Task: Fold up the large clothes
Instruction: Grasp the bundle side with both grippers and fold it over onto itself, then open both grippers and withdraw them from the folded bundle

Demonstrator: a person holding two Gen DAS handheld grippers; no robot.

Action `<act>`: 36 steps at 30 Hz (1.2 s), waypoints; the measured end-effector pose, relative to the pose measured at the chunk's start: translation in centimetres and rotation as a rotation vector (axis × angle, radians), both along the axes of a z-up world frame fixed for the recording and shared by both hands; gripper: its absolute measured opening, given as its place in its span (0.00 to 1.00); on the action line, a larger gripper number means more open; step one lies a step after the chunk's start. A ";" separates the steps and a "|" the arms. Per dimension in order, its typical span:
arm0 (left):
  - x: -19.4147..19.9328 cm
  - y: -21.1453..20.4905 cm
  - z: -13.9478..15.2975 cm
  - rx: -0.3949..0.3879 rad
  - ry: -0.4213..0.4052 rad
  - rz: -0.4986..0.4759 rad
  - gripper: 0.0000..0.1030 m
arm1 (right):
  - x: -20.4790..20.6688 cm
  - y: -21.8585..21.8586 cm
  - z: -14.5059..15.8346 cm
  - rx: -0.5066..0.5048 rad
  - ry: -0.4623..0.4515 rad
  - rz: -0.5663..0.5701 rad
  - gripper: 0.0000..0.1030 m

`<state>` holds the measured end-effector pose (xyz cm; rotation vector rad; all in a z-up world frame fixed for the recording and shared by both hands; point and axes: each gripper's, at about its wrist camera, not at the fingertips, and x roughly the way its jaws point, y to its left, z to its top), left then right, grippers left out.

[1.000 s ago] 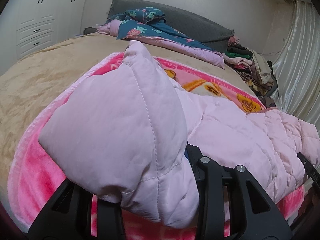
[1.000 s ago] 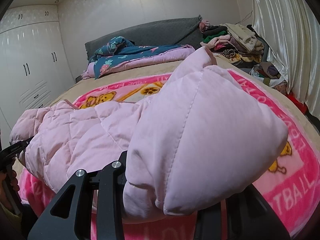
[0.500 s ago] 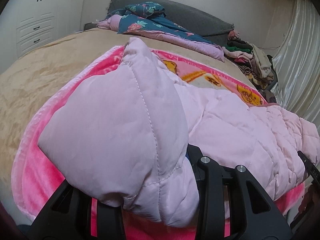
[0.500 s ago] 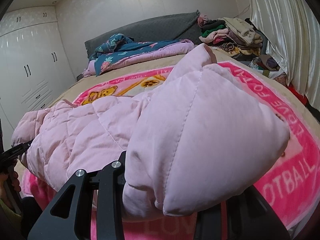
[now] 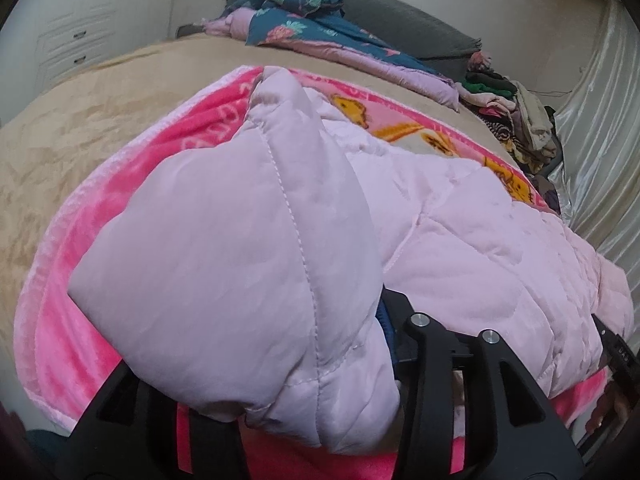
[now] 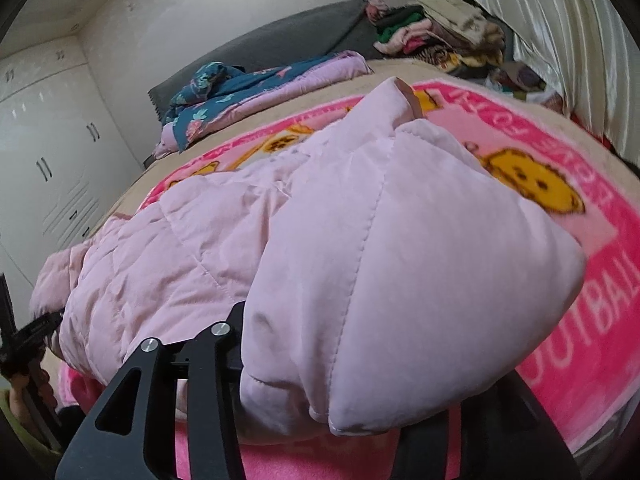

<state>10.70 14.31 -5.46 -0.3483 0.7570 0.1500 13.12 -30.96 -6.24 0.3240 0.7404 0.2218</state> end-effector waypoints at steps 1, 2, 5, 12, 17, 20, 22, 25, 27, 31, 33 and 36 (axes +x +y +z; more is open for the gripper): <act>0.0 0.1 -0.2 -0.010 0.007 0.003 0.39 | 0.2 -0.1 -0.3 0.012 0.015 -0.009 0.51; -0.1 0.2 -0.4 -0.015 0.011 0.006 0.40 | 0.5 -0.4 -0.6 0.031 0.031 -0.015 0.53; -0.4 0.7 -0.5 -0.052 0.021 0.009 0.45 | 0.7 -0.8 -1.1 0.055 0.061 -0.014 0.64; -2.9 2.2 -0.4 -0.094 0.059 0.038 0.85 | -1.1 -1.9 -1.2 0.030 0.134 -0.017 0.93; -5.6 1.9 1.2 -0.037 0.045 0.036 0.91 | -4.4 -2.1 0.1 -0.069 0.097 -0.029 0.96; -6.9 1.2 2.8 0.016 0.014 0.042 0.91 | -6.4 -1.7 1.8 -0.124 0.030 -0.033 0.96; -7.6 0.7 3.9 0.033 -0.015 0.034 0.91 | -7.3 -1.3 2.9 -0.139 -0.010 -0.030 0.96; -8.6 -0.4 5.5 0.059 -0.056 0.020 0.91 | -8.5 -0.5 4.8 -0.152 -0.077 -0.016 0.96; -9.1 -0.8 6.3 0.061 -0.077 0.012 0.91 | -9.4 0.2 5.9 -0.162 -0.126 -0.007 0.96; -9.8 -2.2 7.4 0.085 -0.102 -0.014 0.91 | -10.2 1.3 7.8 -0.167 -0.192 0.023 0.96; -10.1 -3.0 7.7 0.091 -0.111 -0.028 0.91 | -10.8 2.2 8.5 -0.175 -0.218 0.041 0.96; -10.3 -4.0 7.9 0.092 -0.133 -0.051 0.91 | -11.5 3.5 8.8 -0.189 -0.235 0.074 0.96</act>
